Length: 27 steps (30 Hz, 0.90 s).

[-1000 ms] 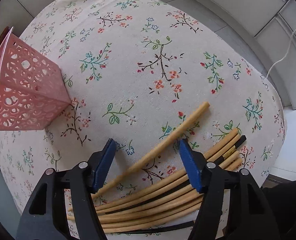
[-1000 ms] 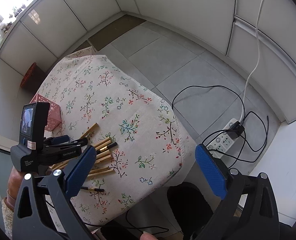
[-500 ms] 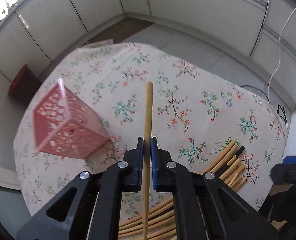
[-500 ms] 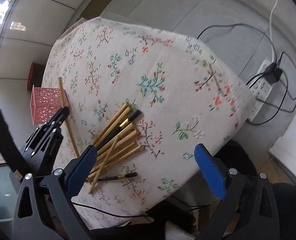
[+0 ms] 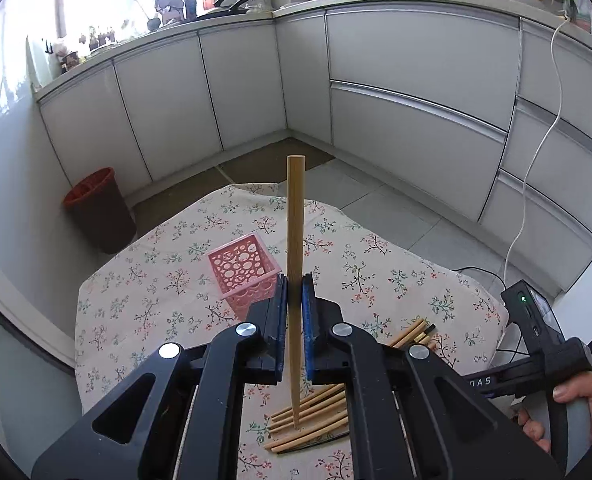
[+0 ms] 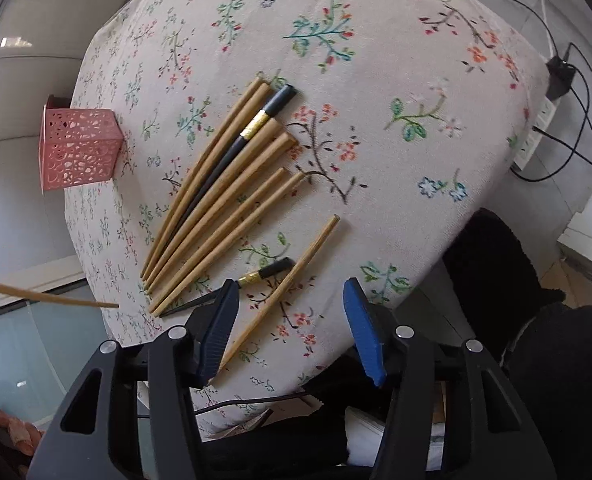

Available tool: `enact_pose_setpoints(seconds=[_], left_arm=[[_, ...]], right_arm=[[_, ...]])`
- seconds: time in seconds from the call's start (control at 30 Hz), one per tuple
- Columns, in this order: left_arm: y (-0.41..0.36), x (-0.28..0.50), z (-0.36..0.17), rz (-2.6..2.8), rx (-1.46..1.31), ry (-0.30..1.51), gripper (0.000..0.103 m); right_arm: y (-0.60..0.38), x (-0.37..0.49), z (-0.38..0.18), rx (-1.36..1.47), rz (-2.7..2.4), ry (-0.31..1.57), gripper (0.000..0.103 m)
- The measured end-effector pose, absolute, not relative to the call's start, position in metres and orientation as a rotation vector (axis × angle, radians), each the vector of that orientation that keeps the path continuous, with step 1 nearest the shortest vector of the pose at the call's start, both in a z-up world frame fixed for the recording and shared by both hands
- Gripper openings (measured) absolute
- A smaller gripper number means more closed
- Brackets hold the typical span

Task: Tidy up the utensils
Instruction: 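Lift the wooden chopstick upright with the left gripper while the right gripper grasps another, then carry both chopsticks over the pink holder, drop them in, open both grippers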

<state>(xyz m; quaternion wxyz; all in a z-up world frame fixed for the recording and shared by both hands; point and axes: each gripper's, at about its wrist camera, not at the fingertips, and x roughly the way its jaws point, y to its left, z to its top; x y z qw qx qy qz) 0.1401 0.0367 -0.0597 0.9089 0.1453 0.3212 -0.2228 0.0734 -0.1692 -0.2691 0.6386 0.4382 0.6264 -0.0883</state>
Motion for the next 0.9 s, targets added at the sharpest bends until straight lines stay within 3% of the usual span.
enact_pose_setpoints(seconds=[0.1,0.17,0.3,0.43,0.67,0.9], left_arm=[[0.045,0.137,-0.056,-0.47,0.28,0.659,0.006],[0.049,0.139,-0.056,-0.471,0.258,0.663,0.006],[0.053,0.139,-0.058,-0.474,0.251,0.666,0.006],[0.053,0.14,-0.06,-0.468,0.246,0.672,0.007],[0.057,0.14,-0.06,-0.45,0.223,0.673,0.007],[0.067,0.129,-0.043,-0.452,0.174,0.636,0.007]], right_arm=[[-0.167,0.076,-0.273,0.998,-0.239,1.417,0.051],[-0.162,0.082,-0.275,0.973,-0.243,1.411,0.039],[-0.156,0.082,-0.271,0.934,-0.285,1.373,0.031],[-0.149,0.09,-0.274,0.938,-0.265,1.328,0.011],[-0.16,0.103,-0.266,0.991,-0.232,1.216,0.006],[-0.154,0.105,-0.22,0.916,-0.121,1.089,0.006]])
